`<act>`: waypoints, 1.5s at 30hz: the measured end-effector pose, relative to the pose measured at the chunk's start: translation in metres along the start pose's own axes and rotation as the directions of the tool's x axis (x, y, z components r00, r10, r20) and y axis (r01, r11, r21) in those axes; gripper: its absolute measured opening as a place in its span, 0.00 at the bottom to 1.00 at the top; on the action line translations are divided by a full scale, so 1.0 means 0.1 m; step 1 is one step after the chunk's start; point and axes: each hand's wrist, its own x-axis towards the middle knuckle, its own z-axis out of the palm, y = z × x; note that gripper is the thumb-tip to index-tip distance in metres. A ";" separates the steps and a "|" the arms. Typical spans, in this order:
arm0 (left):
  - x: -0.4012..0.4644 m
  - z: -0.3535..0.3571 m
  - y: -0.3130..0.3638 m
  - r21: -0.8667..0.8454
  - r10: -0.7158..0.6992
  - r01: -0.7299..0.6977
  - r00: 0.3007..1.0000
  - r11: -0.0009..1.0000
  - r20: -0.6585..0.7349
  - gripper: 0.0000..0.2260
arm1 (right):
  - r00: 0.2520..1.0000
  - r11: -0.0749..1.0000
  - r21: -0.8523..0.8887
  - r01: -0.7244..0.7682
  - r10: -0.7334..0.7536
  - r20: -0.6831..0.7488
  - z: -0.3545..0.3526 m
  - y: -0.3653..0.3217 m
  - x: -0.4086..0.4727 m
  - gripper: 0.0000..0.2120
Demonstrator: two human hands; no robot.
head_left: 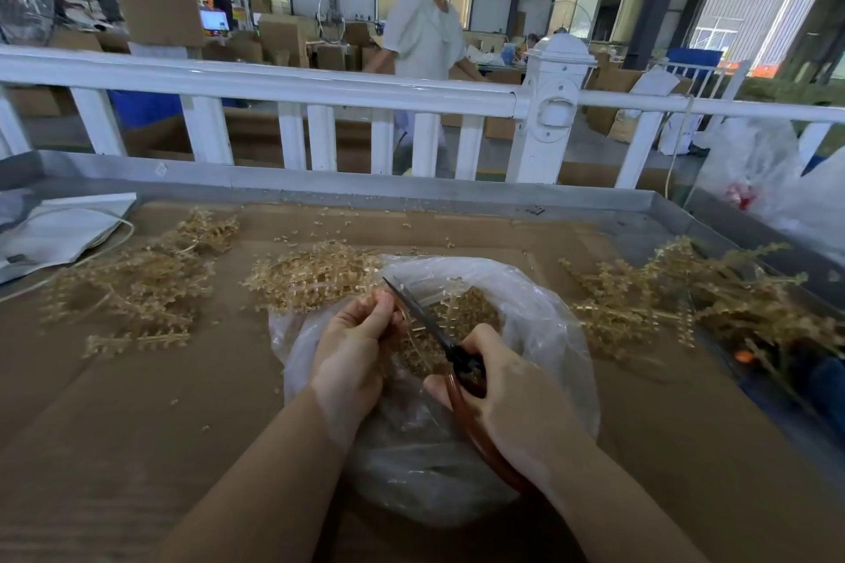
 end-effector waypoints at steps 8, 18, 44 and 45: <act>-0.02 0.00 0.00 -0.012 -0.031 0.032 0.996 0.999 0.078 0.06 | 0.999 0.999 0.036 0.002 -0.001 -0.033 0.02 0.00 0.01 0.14; -0.06 0.01 0.01 0.063 -0.035 0.029 0.995 0.998 0.095 0.06 | 1.000 0.996 0.087 -0.017 0.015 0.022 -0.03 -0.03 0.04 0.14; -0.07 0.03 -0.04 0.032 0.008 -0.010 0.999 0.999 0.048 0.07 | 0.984 0.985 0.165 -0.041 0.068 -0.163 -0.06 0.05 0.06 0.14; -0.07 0.03 -0.03 0.013 -0.010 0.009 0.999 1.000 0.044 0.07 | 0.985 0.986 0.162 -0.044 0.070 -0.159 -0.06 0.05 0.06 0.14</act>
